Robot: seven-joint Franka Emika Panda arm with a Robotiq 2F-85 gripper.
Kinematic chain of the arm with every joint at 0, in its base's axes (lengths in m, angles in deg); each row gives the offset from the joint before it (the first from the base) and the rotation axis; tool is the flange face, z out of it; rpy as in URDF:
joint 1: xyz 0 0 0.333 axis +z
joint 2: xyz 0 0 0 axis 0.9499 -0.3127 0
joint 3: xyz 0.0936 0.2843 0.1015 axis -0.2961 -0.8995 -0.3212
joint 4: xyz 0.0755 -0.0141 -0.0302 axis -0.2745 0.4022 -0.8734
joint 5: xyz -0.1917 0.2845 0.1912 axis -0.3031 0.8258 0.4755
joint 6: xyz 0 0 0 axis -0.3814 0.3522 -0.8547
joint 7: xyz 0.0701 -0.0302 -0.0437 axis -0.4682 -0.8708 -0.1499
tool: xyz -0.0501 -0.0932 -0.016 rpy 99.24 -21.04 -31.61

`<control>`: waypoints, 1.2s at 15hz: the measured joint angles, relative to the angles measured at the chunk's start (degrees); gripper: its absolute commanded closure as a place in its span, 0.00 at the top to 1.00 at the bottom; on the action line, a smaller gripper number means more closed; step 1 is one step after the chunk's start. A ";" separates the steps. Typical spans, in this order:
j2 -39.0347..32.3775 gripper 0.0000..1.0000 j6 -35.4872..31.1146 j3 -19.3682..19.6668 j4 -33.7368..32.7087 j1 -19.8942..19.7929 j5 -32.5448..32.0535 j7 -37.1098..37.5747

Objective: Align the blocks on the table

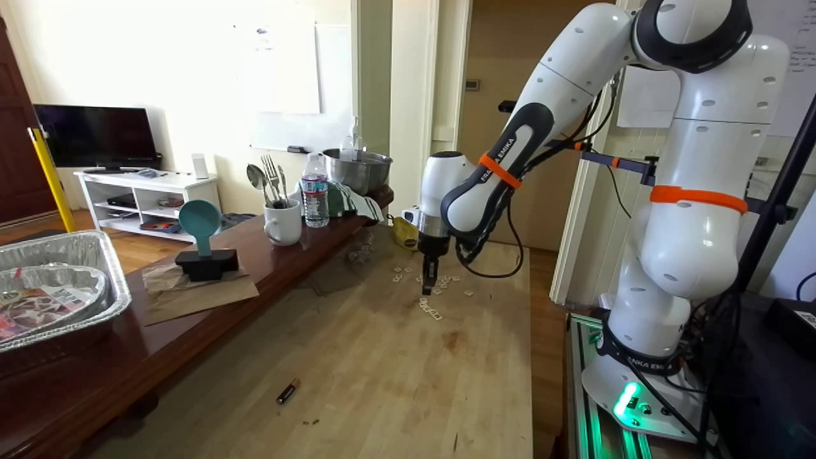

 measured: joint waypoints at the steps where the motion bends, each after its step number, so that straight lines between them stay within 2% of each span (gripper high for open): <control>1: -0.62 0.00 -0.78 0.00 0.03 -0.10 0.00 0.06; 7: -4.89 0.00 -7.15 -0.40 0.11 -1.03 0.67 -0.06; 12: -7.55 0.00 -10.72 -3.37 0.07 -2.99 5.67 -3.13; 15: -7.79 0.00 -11.13 -4.88 -0.13 -4.42 6.60 -3.99; 18: -8.00 0.00 -11.14 -4.72 -0.42 -5.44 6.45 -3.99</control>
